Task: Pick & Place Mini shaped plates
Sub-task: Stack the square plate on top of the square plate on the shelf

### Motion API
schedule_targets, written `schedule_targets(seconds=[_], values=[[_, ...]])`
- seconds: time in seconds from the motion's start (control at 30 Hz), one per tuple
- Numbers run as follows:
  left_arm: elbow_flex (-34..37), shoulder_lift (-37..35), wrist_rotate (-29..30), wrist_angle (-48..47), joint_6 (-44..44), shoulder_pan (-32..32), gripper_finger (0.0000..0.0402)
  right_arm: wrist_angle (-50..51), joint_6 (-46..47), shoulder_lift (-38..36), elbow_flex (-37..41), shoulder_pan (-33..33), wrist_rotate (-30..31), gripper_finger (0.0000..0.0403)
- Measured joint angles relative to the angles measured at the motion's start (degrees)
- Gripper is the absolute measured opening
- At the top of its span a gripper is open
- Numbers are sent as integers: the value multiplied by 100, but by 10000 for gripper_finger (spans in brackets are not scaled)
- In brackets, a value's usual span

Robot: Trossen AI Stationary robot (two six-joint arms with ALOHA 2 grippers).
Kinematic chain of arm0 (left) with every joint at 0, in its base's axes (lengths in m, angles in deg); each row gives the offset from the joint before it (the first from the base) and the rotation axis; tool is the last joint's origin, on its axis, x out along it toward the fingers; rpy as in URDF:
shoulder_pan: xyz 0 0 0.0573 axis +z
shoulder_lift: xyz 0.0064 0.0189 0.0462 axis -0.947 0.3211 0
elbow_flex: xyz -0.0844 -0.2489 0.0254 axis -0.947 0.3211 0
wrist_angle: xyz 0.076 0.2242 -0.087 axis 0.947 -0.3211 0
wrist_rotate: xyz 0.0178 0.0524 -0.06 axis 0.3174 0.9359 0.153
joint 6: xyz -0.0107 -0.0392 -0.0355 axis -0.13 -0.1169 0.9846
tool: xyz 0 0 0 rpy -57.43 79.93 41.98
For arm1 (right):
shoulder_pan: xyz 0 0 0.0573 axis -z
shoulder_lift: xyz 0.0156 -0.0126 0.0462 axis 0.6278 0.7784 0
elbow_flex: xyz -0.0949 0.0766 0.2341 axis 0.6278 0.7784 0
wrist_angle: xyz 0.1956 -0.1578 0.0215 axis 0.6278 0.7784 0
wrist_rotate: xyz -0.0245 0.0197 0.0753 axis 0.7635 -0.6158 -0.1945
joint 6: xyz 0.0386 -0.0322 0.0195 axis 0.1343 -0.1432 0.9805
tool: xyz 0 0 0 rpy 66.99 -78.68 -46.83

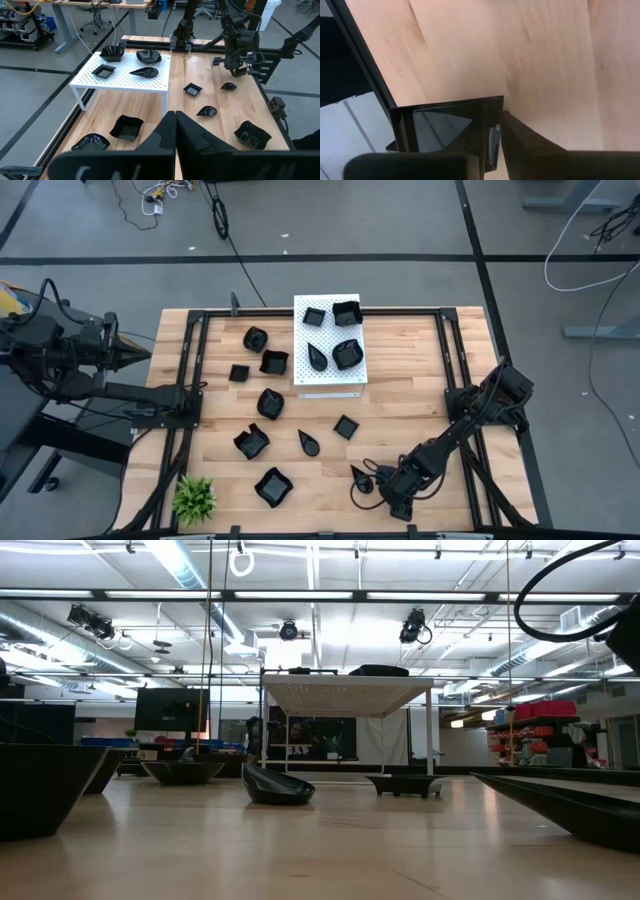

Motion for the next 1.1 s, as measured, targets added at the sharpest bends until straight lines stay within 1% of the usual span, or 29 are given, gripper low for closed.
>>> schedule_targets(seconds=[0.27, 0.5, 0.77, 0.93, 1.1], values=[[0, 2, 1, 1, 0, 0, 3, -147, 0, -34, 4, -22, -200, 42], [-1, 1, 1, 1, 0, 0, 3, -83, 22, -146, 4, 22, -132, 34], [-1, 1, 1, 1, 0, 0, 3, -69, -74, -162, 2, 129, -135, 4], [-1, 0, 1, 0, 0, 0, 3, -60, -153, -162, 2, 138, -151, 8], [-1, 0, 1, 2, 0, 0, 3, -58, -155, -166, 2, 144, -152, 2]])
